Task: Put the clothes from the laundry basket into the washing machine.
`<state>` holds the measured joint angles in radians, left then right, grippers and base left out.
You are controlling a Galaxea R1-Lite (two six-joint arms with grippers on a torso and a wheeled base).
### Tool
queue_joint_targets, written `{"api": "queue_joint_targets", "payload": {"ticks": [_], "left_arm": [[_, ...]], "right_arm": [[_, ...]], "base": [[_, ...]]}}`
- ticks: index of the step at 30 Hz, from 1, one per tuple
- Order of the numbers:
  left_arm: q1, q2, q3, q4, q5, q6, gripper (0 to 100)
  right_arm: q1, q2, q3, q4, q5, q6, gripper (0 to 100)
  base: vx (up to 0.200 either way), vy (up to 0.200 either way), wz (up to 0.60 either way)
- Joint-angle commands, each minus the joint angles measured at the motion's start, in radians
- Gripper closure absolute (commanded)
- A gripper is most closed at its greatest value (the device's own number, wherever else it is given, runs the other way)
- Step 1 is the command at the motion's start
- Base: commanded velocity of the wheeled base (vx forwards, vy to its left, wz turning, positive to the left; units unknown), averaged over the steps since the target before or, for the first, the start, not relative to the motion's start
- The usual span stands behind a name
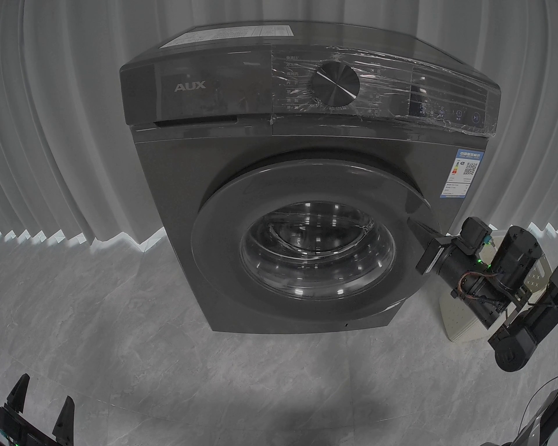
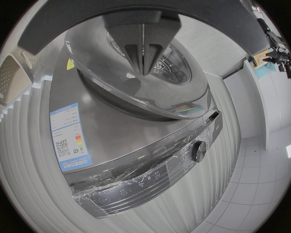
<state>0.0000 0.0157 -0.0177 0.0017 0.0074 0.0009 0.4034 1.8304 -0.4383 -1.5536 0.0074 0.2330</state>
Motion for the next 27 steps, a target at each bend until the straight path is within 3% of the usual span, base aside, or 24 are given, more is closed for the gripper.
{"api": "queue_joint_targets", "payload": {"ticks": [1, 4, 16, 27], "left_arm": [[0.0, -0.016, 0.018, 0.0, 0.0, -0.001, 0], [0.0, -0.016, 0.016, 0.0, 0.0, -0.001, 0], [-0.002, -0.016, 0.018, 0.0, 0.0, -0.001, 0], [-0.002, -0.016, 0.016, 0.0, 0.002, -0.001, 0]], "right_arm": [[0.011, -0.013, 0.033, -0.003, 0.006, -0.006, 100], [0.025, -0.019, 0.047, -0.003, 0.008, -0.006, 100], [0.018, -0.017, 0.016, -0.003, 0.005, -0.009, 100], [0.015, -0.017, 0.0, -0.005, 0.003, -0.007, 100]], "base": [[0.0, 0.0, 0.0], [0.0, 0.0, 0.0], [0.2, 0.0, 0.0], [0.0, 0.0, 0.0]]}}
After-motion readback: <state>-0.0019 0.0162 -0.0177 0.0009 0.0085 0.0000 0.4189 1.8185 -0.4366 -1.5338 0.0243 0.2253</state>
